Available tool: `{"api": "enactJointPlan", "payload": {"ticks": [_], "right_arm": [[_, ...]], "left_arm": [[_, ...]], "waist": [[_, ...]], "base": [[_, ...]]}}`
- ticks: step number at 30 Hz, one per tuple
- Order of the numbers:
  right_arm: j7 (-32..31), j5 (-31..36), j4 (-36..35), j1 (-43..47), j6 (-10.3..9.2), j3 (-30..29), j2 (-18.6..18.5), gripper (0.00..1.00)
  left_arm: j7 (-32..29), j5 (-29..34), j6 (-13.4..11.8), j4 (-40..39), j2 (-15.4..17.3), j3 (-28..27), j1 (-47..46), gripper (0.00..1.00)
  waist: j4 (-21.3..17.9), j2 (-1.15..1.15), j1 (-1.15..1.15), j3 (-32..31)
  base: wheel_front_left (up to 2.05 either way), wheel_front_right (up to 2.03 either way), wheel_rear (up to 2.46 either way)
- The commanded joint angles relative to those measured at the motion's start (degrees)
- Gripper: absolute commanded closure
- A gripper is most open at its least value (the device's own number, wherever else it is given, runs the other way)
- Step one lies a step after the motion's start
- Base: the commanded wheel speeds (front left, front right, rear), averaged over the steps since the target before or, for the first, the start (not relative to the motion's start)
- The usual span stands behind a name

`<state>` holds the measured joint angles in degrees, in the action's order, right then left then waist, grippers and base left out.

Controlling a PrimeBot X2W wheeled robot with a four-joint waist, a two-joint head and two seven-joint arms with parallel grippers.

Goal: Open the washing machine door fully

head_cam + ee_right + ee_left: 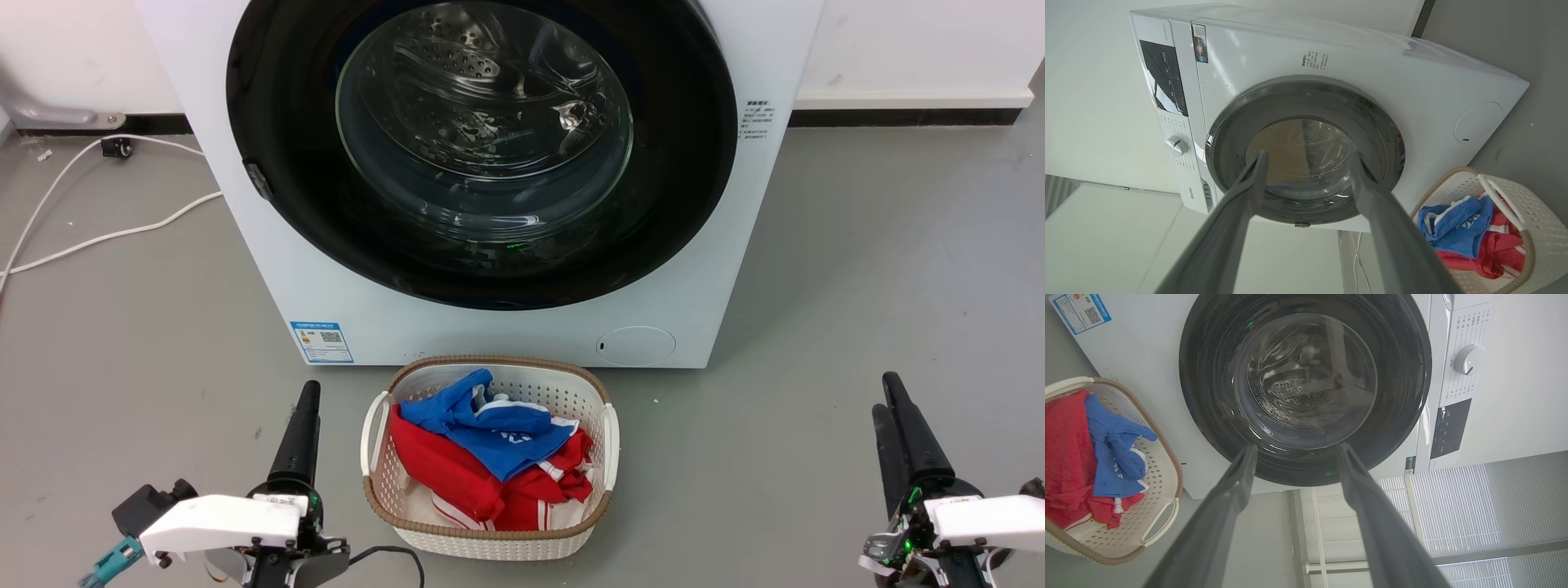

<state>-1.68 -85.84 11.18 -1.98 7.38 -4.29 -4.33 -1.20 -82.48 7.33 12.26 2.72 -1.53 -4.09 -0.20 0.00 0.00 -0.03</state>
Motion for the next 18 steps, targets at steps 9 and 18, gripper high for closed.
{"api": "enactJointPlan", "payload": {"ticks": [9, 18], "right_arm": [[2.45, 17.02, -3.16, 0.36, 0.06, 0.4, -1.91, 0.0], [2.23, 32.44, -5.58, 1.25, 0.07, 0.39, -1.63, 0.0]], "left_arm": [[2.6, 16.83, -0.96, -3.13, 0.18, 2.23, -0.23, 0.0], [4.5, 30.02, -2.4, -3.56, 0.81, 4.16, 0.03, 0.0]], "waist": [[-0.1, 0.0, 0.0, -0.26], [-0.29, 0.0, 0.0, -0.44]], "base": [[0.0, 0.0, 0.0], [0.0, 0.0, 0.0]]}}
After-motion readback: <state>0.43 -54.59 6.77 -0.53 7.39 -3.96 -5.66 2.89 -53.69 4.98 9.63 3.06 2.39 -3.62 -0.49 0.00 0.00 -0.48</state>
